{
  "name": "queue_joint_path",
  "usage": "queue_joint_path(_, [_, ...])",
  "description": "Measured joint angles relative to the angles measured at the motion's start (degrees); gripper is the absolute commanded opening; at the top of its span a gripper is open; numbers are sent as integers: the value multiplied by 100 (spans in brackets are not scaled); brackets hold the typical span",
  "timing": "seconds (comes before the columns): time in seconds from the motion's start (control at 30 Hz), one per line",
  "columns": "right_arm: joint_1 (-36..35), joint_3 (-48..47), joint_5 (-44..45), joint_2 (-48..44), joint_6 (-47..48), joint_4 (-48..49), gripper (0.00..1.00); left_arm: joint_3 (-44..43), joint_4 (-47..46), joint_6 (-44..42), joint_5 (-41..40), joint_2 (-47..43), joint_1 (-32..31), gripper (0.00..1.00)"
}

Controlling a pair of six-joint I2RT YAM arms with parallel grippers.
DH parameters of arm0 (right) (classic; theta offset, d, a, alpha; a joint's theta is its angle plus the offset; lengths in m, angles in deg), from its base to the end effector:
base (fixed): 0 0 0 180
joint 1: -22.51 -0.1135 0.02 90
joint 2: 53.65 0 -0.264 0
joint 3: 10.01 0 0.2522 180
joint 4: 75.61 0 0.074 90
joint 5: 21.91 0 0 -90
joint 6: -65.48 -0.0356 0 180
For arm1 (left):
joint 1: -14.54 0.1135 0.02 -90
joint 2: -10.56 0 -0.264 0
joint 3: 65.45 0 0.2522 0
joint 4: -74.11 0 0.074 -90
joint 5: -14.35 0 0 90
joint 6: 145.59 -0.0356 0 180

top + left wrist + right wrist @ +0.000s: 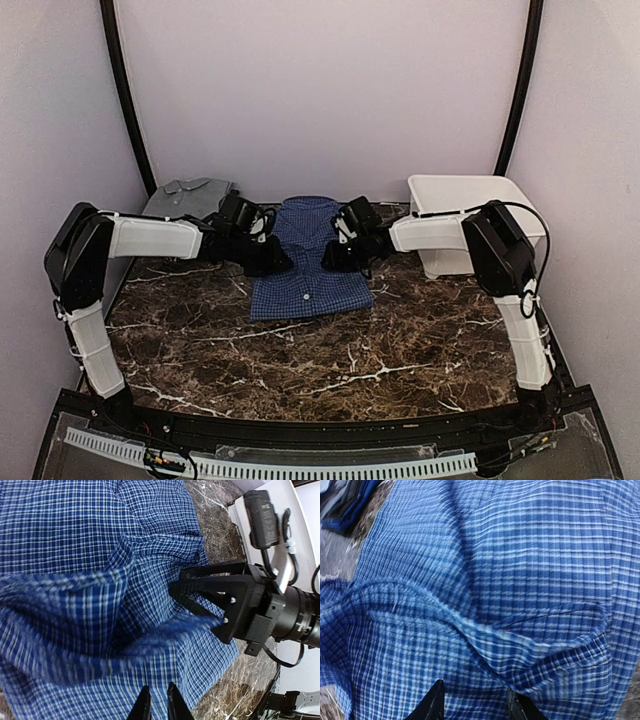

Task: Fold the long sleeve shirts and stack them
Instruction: Smooth out the 2/3-rectangle-folded shirt at the center of the board.

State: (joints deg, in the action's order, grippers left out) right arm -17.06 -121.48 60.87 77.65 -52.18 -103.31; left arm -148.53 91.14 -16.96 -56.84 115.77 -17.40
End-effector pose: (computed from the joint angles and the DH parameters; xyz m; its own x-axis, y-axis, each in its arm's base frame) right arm 0.3867 0.3253 0.1456 -0.8274 -0.0863 -0.5550 -0.3537 0.8476 0.3956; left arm 0.3388 -0.2247 0.2052 -0.8637 -0.1579 -0.4786 0.2224 0.7328 -0.6431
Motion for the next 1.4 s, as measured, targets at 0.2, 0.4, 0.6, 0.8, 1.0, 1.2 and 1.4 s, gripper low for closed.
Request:
queue_joint_path(0.2, [105, 291, 240, -122, -192, 160, 43, -879, -61, -50, 153, 1189, -2, 19])
queue_joint_path(0.4, [61, 1292, 391, -837, -337, 282, 44, -1652, -2, -66, 28, 1939, 94, 22])
queue_joint_path(0.6, [-151, 1753, 721, -1493, -361, 282, 42, -2050, 133, -76, -72, 2291, 149, 22])
queue_joint_path(0.8, [-376, 1989, 828, -1593, -358, 468, 39, -2109, 221, -92, -98, 2299, 179, 23])
queue_joint_path(1.0, [-398, 2601, 833, -1613, -444, 619, 38, -2140, 284, -98, -94, 2304, 177, 22])
queue_joint_path(1.2, [-455, 3189, 828, -1956, -557, 973, 38, -1777, -52, -42, -28, 2186, 129, 22])
queue_joint_path(1.4, [-745, 4026, 852, -2671, -835, 883, 38, -1049, -295, 111, 28, 1749, -66, 23])
